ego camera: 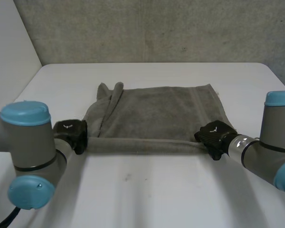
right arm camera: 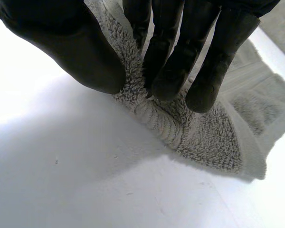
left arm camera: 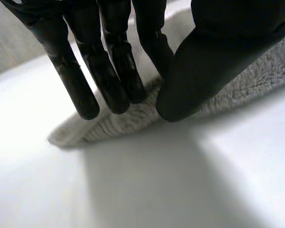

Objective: Fold the towel.

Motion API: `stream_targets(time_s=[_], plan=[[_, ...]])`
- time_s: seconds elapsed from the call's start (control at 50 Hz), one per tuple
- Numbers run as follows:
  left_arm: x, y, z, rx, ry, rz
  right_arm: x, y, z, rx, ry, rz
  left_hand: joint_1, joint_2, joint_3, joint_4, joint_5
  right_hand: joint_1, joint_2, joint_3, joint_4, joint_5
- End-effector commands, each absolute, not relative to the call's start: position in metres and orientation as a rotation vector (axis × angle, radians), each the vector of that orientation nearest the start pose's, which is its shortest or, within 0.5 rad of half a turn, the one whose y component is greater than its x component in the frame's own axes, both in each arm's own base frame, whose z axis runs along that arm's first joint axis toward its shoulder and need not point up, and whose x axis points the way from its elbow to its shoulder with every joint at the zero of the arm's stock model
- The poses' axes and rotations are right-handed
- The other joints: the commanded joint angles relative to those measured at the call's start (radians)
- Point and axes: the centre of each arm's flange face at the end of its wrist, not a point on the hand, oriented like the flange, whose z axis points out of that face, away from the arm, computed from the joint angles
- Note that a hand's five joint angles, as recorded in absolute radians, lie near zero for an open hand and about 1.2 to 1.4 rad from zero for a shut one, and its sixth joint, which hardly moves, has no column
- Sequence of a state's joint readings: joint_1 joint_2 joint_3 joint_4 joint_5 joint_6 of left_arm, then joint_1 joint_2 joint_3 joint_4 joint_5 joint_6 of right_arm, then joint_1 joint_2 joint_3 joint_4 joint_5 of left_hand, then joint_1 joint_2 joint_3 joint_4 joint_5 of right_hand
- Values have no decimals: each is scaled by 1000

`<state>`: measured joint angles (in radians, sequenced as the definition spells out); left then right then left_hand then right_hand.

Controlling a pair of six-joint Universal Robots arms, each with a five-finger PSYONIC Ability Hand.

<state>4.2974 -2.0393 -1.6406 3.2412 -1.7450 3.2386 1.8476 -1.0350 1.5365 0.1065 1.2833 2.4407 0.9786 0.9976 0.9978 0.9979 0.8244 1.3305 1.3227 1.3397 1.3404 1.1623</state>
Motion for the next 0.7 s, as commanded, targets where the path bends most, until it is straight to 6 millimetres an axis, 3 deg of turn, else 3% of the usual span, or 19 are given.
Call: stream_targets(time_s=[0.02,0.1,0.18,0.38,0.56,0.7], plan=[[-241,-263,164,517,2578,-1795,238,-269,143,-1432,2301,-1472,-257,-276,-276,-277,-278,66,74,57,56,59],[-235,-265,160,514,2599,-1770,236,-262,141,-1435,2308,-1450,-201,-220,-221,-221,-222,66,74,57,56,59],[-225,-265,150,531,2660,-1727,235,-255,138,-1436,2309,-1429,-8,-27,-27,-27,-28,66,74,57,56,59],[-223,-264,136,635,2760,-1731,235,-253,136,-1434,2284,-1421,39,20,20,20,19,66,74,57,56,59],[-217,-293,132,766,2525,-1900,229,-258,134,-1412,2310,-1423,33,14,14,14,13,66,74,57,56,59],[-207,-309,125,820,2438,-1910,216,-272,137,-1364,2354,-1456,7,-12,-12,-12,-13,66,74,57,56,59]])
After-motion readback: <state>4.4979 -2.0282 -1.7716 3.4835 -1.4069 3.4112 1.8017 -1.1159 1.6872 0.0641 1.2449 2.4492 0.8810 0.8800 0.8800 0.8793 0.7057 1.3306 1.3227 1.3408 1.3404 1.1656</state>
